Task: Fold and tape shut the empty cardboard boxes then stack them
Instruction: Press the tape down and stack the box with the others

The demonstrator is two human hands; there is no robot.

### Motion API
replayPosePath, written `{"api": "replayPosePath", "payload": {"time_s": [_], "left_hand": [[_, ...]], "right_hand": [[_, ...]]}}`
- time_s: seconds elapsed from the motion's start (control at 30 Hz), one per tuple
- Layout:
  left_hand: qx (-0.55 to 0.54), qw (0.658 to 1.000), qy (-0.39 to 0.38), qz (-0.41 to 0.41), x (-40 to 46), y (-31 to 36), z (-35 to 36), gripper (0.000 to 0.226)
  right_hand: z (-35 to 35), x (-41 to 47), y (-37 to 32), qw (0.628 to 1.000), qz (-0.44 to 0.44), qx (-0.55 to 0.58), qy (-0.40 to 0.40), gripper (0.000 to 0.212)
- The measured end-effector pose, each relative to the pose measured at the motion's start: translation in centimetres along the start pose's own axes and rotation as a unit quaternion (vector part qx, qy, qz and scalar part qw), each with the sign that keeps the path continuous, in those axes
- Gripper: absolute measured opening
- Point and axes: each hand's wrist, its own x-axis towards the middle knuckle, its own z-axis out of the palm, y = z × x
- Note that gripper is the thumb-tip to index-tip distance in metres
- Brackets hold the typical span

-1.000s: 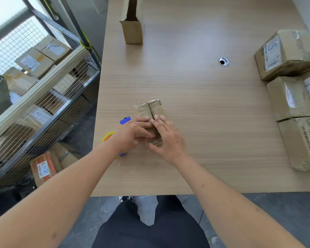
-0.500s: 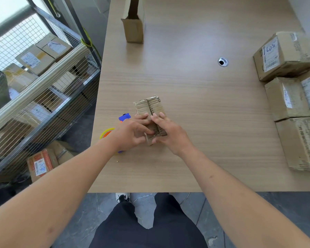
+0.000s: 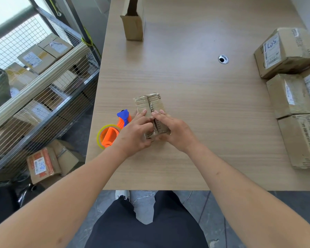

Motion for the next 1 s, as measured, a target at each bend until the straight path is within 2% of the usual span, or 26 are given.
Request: {"api": "replayPosePath", "payload": {"time_s": [0.1, 0.17, 0.23, 0.27, 0.4, 0.57, 0.67, 0.83, 1.0], "left_hand": [[-0.030, 0.998, -0.050, -0.037, 0.2, 0.6, -1.0, 0.038], [-0.012, 0.996, -0.072, -0.045, 0.3, 1.1, -1.5, 0.061], [0.027, 0.995, -0.086, -0.036, 0.3, 1.4, -1.5, 0.081], [0.045, 0.995, -0.086, -0.027, 0.3, 1.5, -1.4, 0.081], [0.085, 0.995, -0.039, -0.017, 0.5, 2.4, -1.0, 0.054], [0.111, 0.992, -0.042, -0.038, 0.7, 2.8, -0.2, 0.049], [0.100, 0.993, -0.038, -0.055, 0.8, 3.0, 0.2, 0.050], [0.093, 0.993, -0.026, -0.068, 0.9, 3.1, 0.7, 0.051], [0.085, 0.991, -0.022, -0.097, 1.2, 3.8, 0.8, 0.052]], "right_hand": [[-0.9, -1.2, 1.0, 0.998, -0.036, -0.023, 0.045, 0.069], [-0.8, -2.3, 1.1, 0.988, -0.037, -0.090, 0.117, 0.048], [-0.2, -3.1, 0.9, 0.982, -0.006, -0.094, 0.163, 0.037], [0.2, -3.4, 0.7, 0.983, 0.009, -0.067, 0.171, 0.036], [0.6, -4.4, 0.5, 0.981, 0.036, 0.035, 0.186, 0.038], [0.4, -4.9, 0.1, 0.967, 0.124, 0.094, 0.202, 0.034], [0.7, -4.5, -0.2, 0.961, 0.163, 0.080, 0.209, 0.034], [2.5, -4.9, -1.8, 0.950, 0.175, 0.002, 0.257, 0.036], [1.6, -4.6, -1.5, 0.970, 0.163, -0.016, 0.181, 0.041]]}}
